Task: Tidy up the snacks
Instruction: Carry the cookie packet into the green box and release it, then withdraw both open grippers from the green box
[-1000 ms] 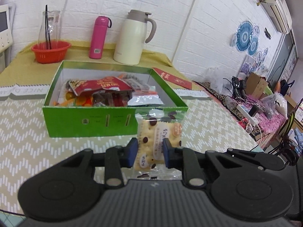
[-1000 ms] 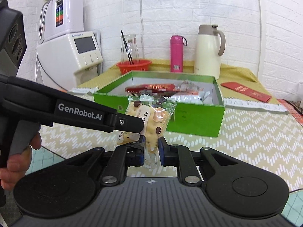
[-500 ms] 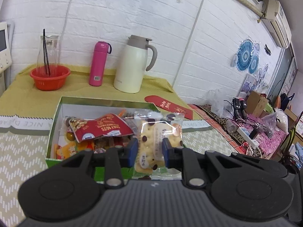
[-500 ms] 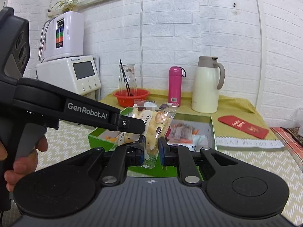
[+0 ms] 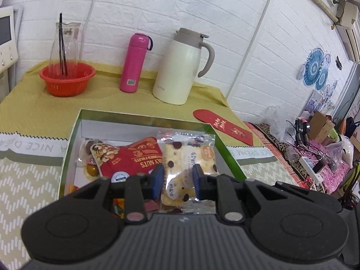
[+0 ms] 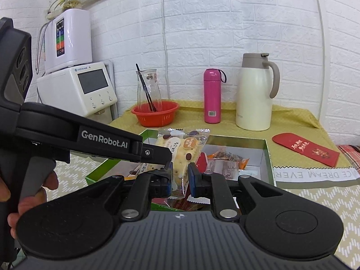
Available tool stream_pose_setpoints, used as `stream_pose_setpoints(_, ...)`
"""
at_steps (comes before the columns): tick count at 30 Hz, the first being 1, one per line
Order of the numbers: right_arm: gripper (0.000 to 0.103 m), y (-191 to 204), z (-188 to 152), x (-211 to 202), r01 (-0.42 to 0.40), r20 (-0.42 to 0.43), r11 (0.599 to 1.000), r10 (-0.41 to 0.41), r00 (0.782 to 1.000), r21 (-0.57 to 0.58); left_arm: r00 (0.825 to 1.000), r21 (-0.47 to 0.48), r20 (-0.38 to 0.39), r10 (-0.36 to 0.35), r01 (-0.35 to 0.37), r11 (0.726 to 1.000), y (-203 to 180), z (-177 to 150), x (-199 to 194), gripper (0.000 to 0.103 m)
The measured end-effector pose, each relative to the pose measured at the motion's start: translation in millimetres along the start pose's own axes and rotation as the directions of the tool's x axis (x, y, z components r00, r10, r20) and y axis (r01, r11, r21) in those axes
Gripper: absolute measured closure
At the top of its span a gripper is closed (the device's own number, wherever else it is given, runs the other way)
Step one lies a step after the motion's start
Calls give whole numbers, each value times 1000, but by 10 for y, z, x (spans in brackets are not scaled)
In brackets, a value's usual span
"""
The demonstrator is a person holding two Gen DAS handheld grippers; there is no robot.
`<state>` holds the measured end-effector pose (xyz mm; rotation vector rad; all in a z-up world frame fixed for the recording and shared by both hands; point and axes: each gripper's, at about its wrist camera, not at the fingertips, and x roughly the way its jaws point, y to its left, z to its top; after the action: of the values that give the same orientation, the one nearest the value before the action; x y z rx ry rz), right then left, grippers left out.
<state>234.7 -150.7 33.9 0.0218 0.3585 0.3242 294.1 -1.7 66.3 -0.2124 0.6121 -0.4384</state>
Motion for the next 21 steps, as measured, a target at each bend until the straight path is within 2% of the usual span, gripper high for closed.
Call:
stream_pose_setpoints(6, 75, -37, -72, 205, 16, -28, 999, -17, 999, -29, 999, -27, -39, -4, 3, 1000, 144, -15, 221, 83)
stream_pose_setpoints(7, 70, -30, -87, 223, 28, -27, 999, -29, 999, -46, 999, -23, -33, 6, -7, 1000, 150, -27, 231, 80)
stream_pose_setpoints(8, 66, -26, -103, 231, 35, -22, 998, -36, 999, -59, 1000, -19, -12, 24, -24, 1000, 150, -46, 224, 50)
stream_pose_setpoints(9, 53, -15, -122, 229, 42, -18, 996, -43, 999, -74, 998, -20, 20, 55, -54, 998, 152, -60, 202, 18)
stream_pose_setpoints(10, 26, -22, -130, 238, 45, -15, 995, -46, 999, -87, 994, -25, 65, 91, -89, 996, 152, -77, 164, 14)
stream_pose_setpoints(11, 11, -13, -148, 229, 46, -8, 994, -47, 999, -98, 987, -23, 94, 128, -127, 992, 148, -78, 133, 14)
stream_pose_setpoints(12, 0, -9, -165, 219, 52, 7, 992, -51, 999, -111, 983, -19, 95, 154, -153, 988, 146, -66, 124, 14)
stream_pose_setpoints(17, 0, -7, -188, 213, 61, 2, 991, -61, 998, -123, 975, -31, 87, 203, -201, 979, 178, -43, 74, 14)
stream_pose_setpoints(21, 0, -6, -181, 175, 59, -6, 993, -60, 998, -104, 974, -32, 90, 206, -204, 978, 160, -64, -14, 14)
